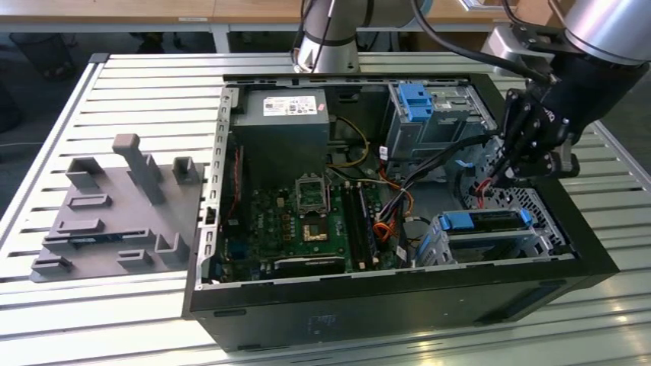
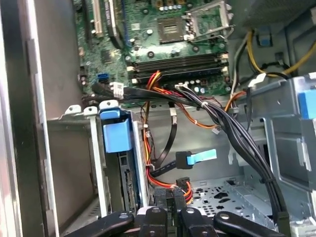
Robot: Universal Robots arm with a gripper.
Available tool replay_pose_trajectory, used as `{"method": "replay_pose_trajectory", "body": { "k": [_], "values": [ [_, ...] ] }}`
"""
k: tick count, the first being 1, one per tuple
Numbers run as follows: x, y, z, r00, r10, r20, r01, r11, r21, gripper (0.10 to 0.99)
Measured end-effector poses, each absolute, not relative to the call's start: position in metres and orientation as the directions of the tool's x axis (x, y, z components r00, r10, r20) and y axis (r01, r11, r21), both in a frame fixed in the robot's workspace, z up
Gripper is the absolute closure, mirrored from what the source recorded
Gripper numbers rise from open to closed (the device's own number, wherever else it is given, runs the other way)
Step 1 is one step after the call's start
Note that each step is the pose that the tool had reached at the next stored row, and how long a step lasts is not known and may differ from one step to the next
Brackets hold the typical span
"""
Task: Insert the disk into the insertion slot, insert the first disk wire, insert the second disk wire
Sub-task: 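Insert the first disk wire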
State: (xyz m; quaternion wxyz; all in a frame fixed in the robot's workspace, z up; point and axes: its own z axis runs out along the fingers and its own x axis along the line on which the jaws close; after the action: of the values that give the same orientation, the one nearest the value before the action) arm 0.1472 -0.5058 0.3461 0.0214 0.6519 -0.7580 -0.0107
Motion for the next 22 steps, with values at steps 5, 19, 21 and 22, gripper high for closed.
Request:
{"method": "replay_pose_trajectory", "body": {
  "k": [5, 19, 21, 22],
  "values": [
    [0.147, -0.506, 0.346, -0.092, -0.996, 0.018, -0.995, 0.093, 0.037, 0.914],
    [0.14, -0.516, 0.346, -0.064, -0.998, 0.006, -0.998, 0.064, 0.007, 0.914],
    [0.139, -0.517, 0.346, -0.057, -0.998, 0.005, -0.998, 0.057, 0.003, 0.914],
    [0.138, -0.517, 0.346, -0.055, -0.998, 0.005, -0.998, 0.055, 0.002, 0.914]
  ]
}}
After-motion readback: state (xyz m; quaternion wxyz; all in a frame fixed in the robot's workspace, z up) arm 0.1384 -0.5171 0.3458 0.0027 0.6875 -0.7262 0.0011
